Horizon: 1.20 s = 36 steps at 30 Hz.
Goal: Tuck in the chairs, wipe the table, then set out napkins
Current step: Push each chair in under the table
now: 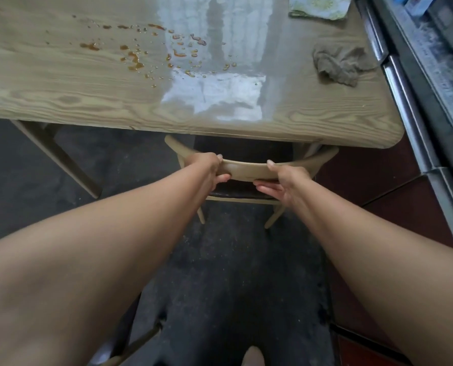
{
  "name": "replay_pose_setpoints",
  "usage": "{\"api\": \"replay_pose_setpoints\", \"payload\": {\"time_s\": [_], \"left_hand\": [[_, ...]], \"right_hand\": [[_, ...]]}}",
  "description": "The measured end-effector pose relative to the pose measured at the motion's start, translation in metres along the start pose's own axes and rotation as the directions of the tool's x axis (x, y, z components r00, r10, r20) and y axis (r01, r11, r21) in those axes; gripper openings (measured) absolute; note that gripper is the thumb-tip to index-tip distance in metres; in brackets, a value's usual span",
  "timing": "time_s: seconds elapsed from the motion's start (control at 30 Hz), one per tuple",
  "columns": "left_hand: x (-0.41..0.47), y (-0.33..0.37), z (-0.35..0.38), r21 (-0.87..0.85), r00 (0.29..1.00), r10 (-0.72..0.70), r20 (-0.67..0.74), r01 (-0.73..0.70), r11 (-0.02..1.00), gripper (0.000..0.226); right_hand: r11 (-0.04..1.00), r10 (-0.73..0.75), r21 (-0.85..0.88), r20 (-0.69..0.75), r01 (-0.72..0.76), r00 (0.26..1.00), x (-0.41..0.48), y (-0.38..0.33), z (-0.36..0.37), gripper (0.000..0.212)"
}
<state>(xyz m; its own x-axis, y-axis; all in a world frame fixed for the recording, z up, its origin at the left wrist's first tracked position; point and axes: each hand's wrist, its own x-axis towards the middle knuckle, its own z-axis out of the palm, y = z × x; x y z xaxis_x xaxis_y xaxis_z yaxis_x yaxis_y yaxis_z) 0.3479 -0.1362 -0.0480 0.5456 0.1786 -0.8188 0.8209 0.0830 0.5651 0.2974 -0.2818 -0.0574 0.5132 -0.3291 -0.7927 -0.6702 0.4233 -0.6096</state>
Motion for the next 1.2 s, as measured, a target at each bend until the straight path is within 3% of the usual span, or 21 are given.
{"api": "replay_pose_setpoints", "payload": {"time_s": [0.13,0.27,0.37,0.53,0.7,0.87,1.03,1.2], "left_hand": [[0.001,0.007,-0.006,0.052,0.998,0.043,0.035,-0.045,0.998,0.037],[0.001,-0.001,-0.007,0.021,0.998,0.046,0.044,-0.047,0.999,0.047],[-0.002,-0.008,-0.014,0.103,0.993,0.103,0.064,-0.109,0.989,0.051],[-0.01,-0.026,-0.038,0.168,0.982,0.168,0.088,-0.18,0.969,0.044],[-0.026,-0.039,-0.085,0.348,0.963,0.271,-0.012,-0.25,0.904,0.051],[-0.049,-0.056,-0.141,0.452,0.949,0.314,0.02,-0.289,0.844,0.055],[-0.051,-0.078,-0.202,0.421,0.953,0.297,0.05,-0.29,0.859,0.047],[-0.045,-0.107,-0.267,0.535,0.944,0.321,0.08,-0.312,0.785,0.051]], "right_hand": [[1.0,0.018,-0.007,-0.056,-0.019,0.998,-0.001,-0.001,0.012,0.036],[1.0,-0.019,-0.014,-0.062,0.018,0.998,-0.003,0.004,0.011,0.043],[0.998,-0.037,-0.044,-0.054,0.035,0.998,-0.005,0.008,0.01,0.049],[0.985,-0.074,-0.159,-0.037,0.067,0.997,-0.021,0.026,0.008,0.053],[0.948,0.008,-0.318,-0.005,-0.009,1.0,-0.058,0.051,0.025,0.042],[0.91,0.039,-0.413,0.018,-0.028,0.999,-0.099,0.088,0.057,0.034],[0.88,0.092,-0.473,0.091,-0.039,0.992,-0.136,0.134,0.092,0.033],[0.836,0.148,-0.548,0.174,-0.029,0.974,-0.167,0.175,0.132,0.028]]}}
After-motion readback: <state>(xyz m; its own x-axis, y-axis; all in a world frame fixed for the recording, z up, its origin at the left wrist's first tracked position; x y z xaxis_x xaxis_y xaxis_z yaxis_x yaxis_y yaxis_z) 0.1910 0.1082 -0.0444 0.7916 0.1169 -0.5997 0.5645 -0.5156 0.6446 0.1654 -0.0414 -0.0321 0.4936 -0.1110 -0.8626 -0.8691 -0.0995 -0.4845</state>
